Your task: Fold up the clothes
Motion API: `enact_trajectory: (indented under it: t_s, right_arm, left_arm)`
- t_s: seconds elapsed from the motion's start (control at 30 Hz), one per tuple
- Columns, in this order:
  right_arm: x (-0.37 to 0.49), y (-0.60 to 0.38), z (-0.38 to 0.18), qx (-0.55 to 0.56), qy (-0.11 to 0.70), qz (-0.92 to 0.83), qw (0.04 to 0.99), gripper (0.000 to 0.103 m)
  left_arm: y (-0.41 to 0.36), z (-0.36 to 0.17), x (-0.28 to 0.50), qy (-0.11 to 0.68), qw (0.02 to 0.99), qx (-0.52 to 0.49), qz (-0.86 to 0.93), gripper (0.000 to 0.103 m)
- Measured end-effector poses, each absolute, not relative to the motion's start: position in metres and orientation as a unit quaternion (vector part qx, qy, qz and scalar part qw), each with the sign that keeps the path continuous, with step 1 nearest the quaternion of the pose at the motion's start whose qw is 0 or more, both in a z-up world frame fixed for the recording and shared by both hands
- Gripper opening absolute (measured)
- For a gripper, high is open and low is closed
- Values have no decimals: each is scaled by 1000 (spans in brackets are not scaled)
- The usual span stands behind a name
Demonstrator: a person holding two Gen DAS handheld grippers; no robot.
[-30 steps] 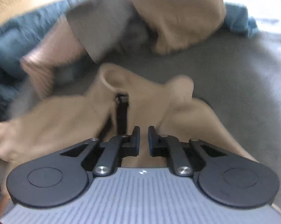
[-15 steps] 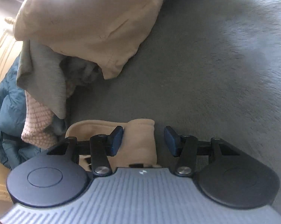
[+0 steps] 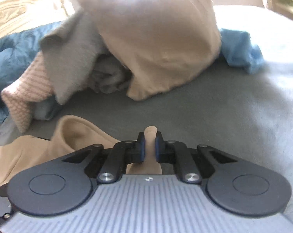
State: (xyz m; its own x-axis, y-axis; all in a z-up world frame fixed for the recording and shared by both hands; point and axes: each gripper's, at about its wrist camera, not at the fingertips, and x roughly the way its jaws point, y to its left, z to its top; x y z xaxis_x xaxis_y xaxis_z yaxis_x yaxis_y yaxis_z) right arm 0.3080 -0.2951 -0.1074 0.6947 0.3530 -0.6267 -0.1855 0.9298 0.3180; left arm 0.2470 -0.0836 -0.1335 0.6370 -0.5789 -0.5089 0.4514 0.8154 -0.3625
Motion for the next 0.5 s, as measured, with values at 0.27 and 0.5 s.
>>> enact_trajectory:
  t_s: [0.27, 0.5]
  right_arm:
    - [277, -337, -58, 218, 310, 130, 916, 21]
    - [249, -310, -42, 136, 337, 159, 918, 18]
  left_arm:
    - [-65, -118, 233, 286, 898, -135, -305, 57]
    - [-51, -89, 229, 216, 926, -113, -289, 62]
